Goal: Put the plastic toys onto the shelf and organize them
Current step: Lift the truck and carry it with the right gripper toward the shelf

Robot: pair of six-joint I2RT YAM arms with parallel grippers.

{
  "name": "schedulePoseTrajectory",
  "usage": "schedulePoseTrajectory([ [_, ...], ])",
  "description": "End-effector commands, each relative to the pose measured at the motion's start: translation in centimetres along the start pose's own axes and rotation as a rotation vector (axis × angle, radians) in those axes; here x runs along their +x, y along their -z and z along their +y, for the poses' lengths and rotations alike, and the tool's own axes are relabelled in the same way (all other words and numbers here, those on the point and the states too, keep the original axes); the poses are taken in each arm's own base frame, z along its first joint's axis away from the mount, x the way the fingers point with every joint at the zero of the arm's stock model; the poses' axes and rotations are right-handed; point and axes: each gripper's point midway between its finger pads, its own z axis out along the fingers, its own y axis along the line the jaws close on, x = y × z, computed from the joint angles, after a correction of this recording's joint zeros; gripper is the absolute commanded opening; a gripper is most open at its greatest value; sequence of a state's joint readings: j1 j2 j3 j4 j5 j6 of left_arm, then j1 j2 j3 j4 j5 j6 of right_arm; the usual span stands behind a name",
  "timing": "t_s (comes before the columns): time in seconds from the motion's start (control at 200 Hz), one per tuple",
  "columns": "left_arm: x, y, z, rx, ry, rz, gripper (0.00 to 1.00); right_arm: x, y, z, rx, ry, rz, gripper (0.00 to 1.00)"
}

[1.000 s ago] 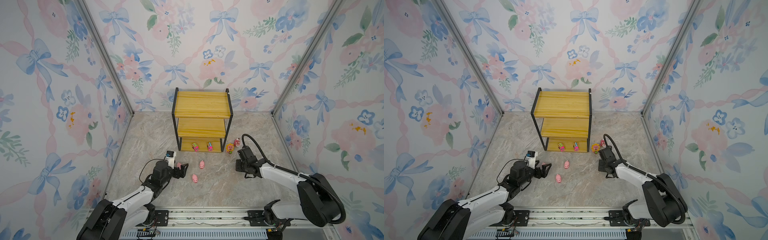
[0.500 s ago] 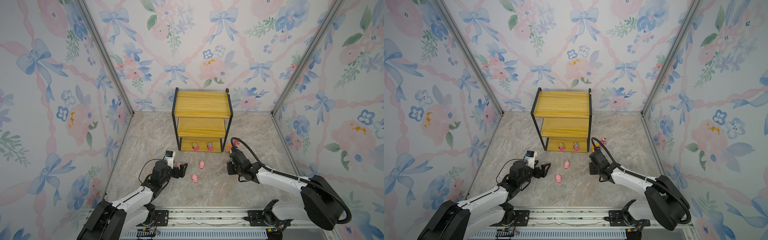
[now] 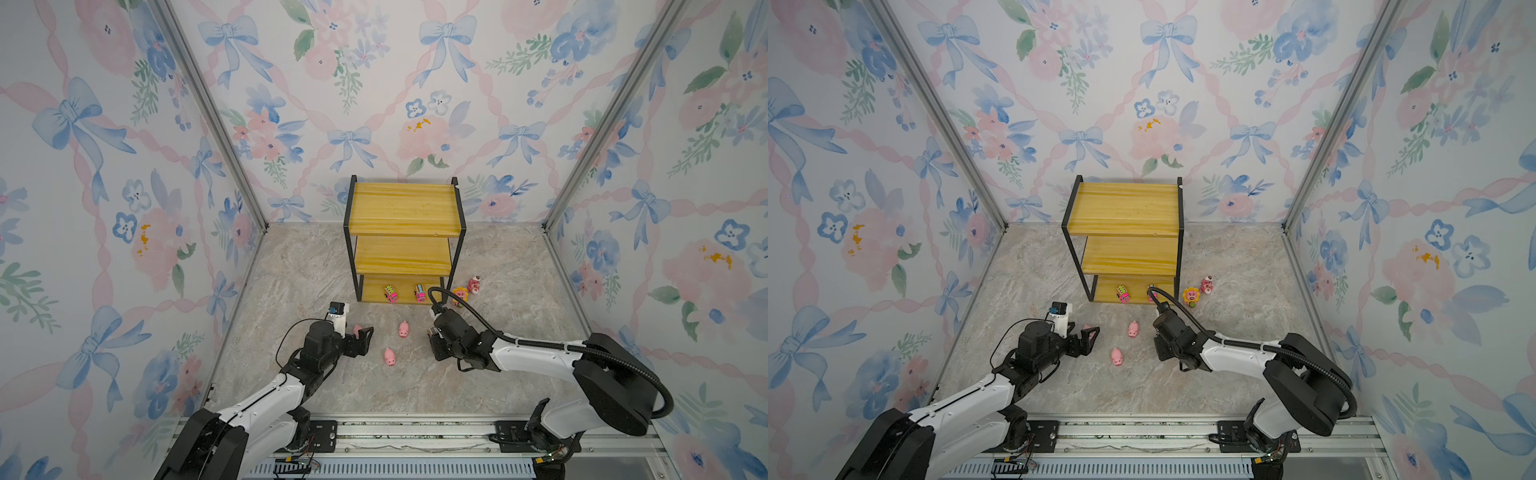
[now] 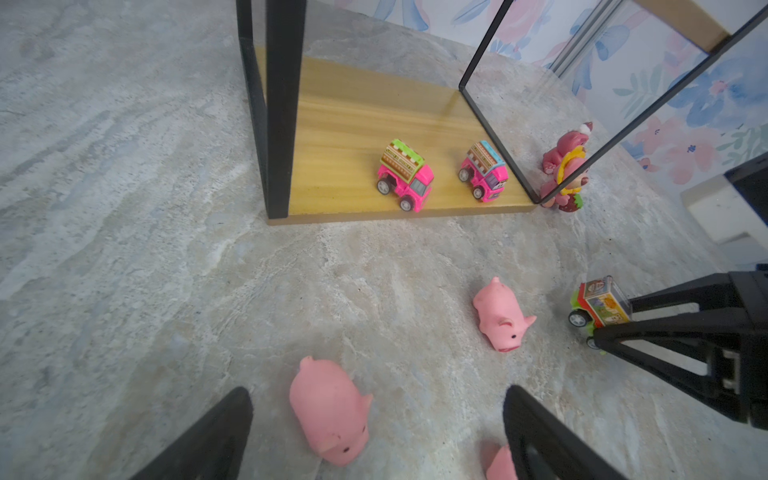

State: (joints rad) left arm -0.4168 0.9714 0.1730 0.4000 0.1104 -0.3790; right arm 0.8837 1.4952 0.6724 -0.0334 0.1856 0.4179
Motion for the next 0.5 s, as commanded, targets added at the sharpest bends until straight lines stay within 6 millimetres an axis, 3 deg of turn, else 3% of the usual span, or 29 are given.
schedulePoseTrajectory([
  [0.0, -1.3, 0.5, 0.5, -0.038, 0.015, -0.017, 0.95, -3.6, 0.8, 3.3, -0.068, 0.048, -0.09, 0.2],
  [0.24, -1.8, 1.5, 1.3, -0.073, 0.015, -0.033, 0.95, -6.4, 1.2, 7.1, -0.134, 0.094, -0.147, 0.19],
  [0.495, -2.5, 2.7, 1.9, -0.088, 0.029, -0.066, 0.96, -7.0, -2.1, 10.7, -0.194, 0.117, -0.139, 0.18],
])
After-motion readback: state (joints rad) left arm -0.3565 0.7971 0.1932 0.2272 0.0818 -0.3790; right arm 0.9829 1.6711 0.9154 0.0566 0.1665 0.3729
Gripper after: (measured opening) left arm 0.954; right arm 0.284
